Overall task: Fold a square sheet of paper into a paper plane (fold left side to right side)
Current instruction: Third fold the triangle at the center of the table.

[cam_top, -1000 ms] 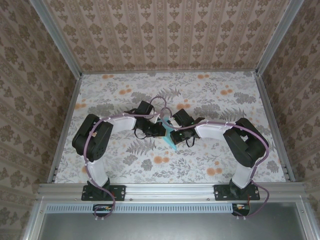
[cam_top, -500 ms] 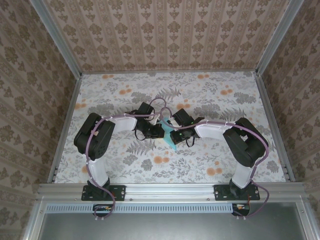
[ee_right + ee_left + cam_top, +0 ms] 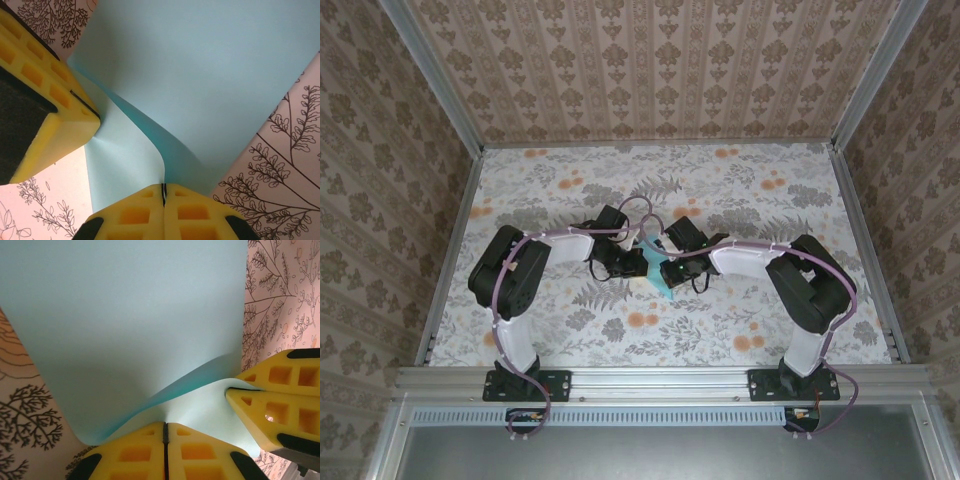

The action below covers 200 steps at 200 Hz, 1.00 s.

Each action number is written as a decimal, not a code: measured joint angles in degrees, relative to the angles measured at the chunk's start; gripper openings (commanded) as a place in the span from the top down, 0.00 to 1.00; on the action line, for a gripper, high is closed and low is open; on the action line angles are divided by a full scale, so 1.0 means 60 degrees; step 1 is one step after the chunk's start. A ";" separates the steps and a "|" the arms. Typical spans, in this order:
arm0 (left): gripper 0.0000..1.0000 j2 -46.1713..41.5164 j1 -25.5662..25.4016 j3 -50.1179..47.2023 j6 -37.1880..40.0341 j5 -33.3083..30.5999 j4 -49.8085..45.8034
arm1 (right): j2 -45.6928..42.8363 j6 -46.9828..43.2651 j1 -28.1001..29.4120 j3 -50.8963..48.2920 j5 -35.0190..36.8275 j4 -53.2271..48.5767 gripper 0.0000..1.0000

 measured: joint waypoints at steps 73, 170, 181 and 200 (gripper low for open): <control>0.92 0.0080 0.0004 0.0109 -0.0004 0.0036 -0.0135 | -0.1566 0.0565 -0.0616 0.0029 -0.0146 -0.0790 0.65; 0.92 0.0080 0.0000 0.0120 -0.0004 0.0029 -0.0149 | -0.2211 0.4426 0.0299 -0.0601 -0.1654 -0.0280 0.89; 0.92 0.0084 0.0000 0.0120 -0.0004 0.0029 -0.0149 | -0.1843 0.4732 0.0484 -0.0514 -0.1654 -0.0149 0.90; 0.92 0.0084 0.0000 0.0131 -0.0004 0.0025 -0.0171 | -0.1264 0.5176 0.0594 -0.0393 -0.1610 -0.0025 0.92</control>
